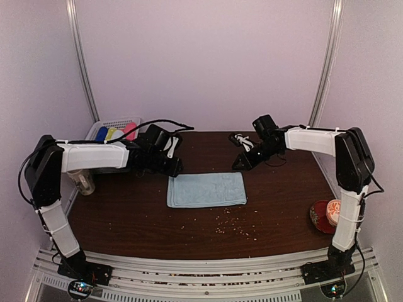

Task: Roll the towels
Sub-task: Smooth out the towel at the center of the board, then rotate the towel at the center of the board.

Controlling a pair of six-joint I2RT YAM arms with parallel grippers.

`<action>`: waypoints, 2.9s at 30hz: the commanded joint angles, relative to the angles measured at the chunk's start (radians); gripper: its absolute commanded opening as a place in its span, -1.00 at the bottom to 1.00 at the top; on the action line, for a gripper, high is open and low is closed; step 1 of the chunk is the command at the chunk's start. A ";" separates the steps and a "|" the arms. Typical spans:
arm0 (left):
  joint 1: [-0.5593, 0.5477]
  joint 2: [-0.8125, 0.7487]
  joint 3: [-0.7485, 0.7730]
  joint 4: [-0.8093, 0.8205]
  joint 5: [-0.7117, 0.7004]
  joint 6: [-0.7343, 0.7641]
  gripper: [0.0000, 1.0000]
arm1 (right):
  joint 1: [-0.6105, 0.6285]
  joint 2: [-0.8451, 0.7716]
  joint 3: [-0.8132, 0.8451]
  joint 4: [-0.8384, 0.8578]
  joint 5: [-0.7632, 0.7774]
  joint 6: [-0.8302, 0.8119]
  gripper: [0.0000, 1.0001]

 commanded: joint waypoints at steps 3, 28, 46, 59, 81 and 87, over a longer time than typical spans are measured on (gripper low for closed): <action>0.063 0.147 0.075 0.059 0.049 0.033 -0.71 | 0.003 -0.005 -0.060 -0.123 -0.082 -0.094 -1.00; 0.092 0.311 0.115 0.044 -0.010 0.047 -0.73 | 0.031 0.058 -0.185 -0.165 0.101 -0.144 -1.00; 0.092 0.151 0.185 -0.002 -0.050 0.053 0.47 | 0.067 -0.037 0.114 -0.252 0.290 -0.220 -0.08; 0.072 -0.180 -0.135 0.093 -0.106 -0.027 0.96 | 0.253 0.141 0.255 0.016 0.676 -0.222 1.00; 0.054 -0.596 -0.445 -0.012 -0.295 -0.105 0.96 | 0.403 0.544 0.652 0.034 0.787 -0.120 1.00; 0.054 -0.588 -0.441 0.001 -0.325 -0.098 0.96 | 0.375 0.598 0.665 0.075 0.994 -0.062 1.00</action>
